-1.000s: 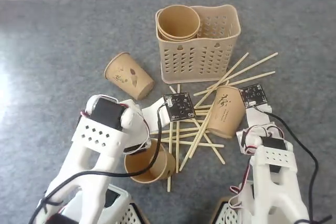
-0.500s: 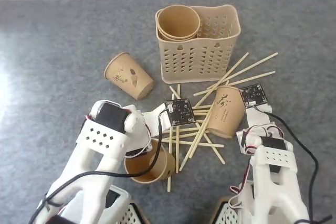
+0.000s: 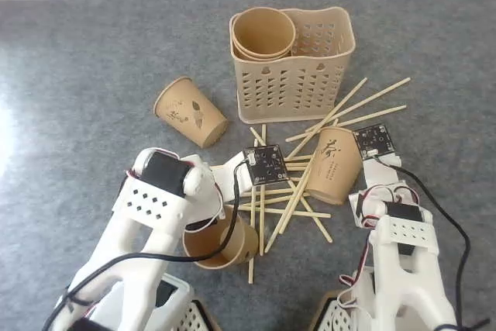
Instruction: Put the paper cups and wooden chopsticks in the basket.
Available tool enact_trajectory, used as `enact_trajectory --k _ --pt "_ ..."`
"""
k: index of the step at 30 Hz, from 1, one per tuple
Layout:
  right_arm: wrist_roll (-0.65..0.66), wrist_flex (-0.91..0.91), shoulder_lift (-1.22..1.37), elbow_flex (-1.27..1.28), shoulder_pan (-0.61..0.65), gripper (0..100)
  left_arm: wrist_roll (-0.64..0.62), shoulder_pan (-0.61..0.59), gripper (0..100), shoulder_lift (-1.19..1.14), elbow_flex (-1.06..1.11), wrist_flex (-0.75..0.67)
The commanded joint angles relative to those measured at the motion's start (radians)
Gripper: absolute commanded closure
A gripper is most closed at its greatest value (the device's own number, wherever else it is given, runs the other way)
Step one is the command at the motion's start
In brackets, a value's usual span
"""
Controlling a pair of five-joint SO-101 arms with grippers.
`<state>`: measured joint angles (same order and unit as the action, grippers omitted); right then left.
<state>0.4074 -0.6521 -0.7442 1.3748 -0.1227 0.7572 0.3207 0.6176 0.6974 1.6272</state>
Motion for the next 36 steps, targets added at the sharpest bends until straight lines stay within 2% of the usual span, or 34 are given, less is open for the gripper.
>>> enact_trajectory --k 1,8,13,20,27,32,36 --pt "0.009 0.021 -0.021 0.0 0.007 77.9 -0.104 0.005 99 0.028 -0.099 -0.043" --pt "0.009 0.021 -0.021 0.0 0.007 77.9 -0.29 0.089 99 0.117 -0.318 -0.044" --pt "0.009 0.022 -0.021 0.0 0.007 77.9 -0.368 0.117 99 0.061 -0.611 0.023" --pt "0.009 0.022 -0.021 0.0 0.007 77.9 -0.48 0.121 99 -0.173 -1.024 0.034" --pt "0.009 0.022 -0.021 0.0 0.007 77.9 -0.489 0.132 99 -0.523 -1.529 0.127" --pt "0.009 0.022 -0.021 0.0 0.007 77.9 -0.532 0.054 99 -0.738 -1.781 0.127" --pt "0.009 0.022 -0.021 0.0 0.007 77.9 -0.562 -0.012 99 -0.81 -1.919 0.127"
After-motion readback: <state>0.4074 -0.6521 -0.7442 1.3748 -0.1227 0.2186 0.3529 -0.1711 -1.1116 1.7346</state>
